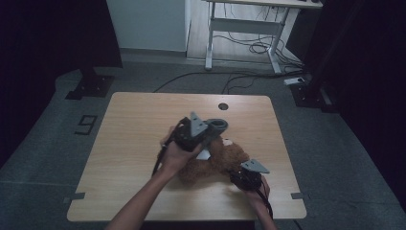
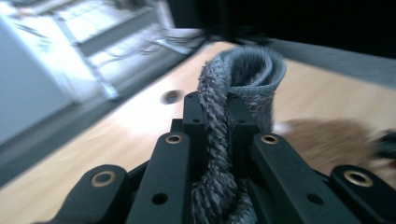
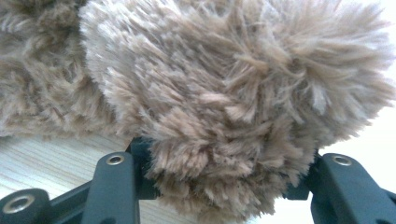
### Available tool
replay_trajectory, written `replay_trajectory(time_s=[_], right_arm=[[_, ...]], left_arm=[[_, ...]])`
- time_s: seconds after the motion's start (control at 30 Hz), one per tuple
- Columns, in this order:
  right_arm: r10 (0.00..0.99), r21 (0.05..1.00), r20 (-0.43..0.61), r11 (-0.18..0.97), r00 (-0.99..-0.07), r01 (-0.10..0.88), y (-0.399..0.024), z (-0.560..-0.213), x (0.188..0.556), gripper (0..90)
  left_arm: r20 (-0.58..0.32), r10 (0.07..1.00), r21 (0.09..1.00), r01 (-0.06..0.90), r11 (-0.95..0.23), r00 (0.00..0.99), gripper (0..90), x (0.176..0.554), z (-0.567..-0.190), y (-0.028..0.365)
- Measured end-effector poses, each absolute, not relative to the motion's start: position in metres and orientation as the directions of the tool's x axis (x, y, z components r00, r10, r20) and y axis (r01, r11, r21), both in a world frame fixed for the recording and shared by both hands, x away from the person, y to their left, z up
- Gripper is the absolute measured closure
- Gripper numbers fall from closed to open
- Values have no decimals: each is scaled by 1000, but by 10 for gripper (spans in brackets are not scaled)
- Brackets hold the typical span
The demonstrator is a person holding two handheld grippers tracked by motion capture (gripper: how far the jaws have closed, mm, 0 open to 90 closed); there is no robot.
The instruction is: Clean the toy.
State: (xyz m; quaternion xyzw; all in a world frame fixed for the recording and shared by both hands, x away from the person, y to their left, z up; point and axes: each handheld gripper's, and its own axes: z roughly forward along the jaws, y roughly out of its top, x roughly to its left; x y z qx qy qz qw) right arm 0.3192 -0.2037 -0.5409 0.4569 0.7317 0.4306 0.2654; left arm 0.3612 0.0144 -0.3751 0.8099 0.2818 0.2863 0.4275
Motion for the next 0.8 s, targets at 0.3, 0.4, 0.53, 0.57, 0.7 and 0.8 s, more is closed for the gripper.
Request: replay_trajectory(time_s=[0.3, 0.4, 0.53, 0.57, 0.7, 0.8], right_arm=[[895, 872, 6, 214, -446, 440, -204, -542, 319, 453], [894, 870, 4, 217, -447, 442, -203, -542, 319, 453], [895, 870, -2, 221, -446, 441, -202, -541, 319, 453], [896, 869, -3, 222, -443, 442, -202, -541, 318, 452], [896, 868, 3, 218, -443, 446, -202, -542, 318, 452], [897, 868, 8, 212, -441, 448, -203, -542, 319, 452]], left_arm=[[166, 563, 779, 242, -579, 810, 811, 374, -430, -65], [249, 525, 739, 191, -646, 814, 812, 366, -439, -75], [377, 529, 678, 163, -717, 760, 814, 358, -442, -77], [401, 536, 667, 164, -726, 743, 815, 358, -443, -74], [413, 584, 664, 208, -719, 699, 817, 364, -445, -52], [387, 630, 690, 241, -682, 674, 817, 369, -443, -30]])
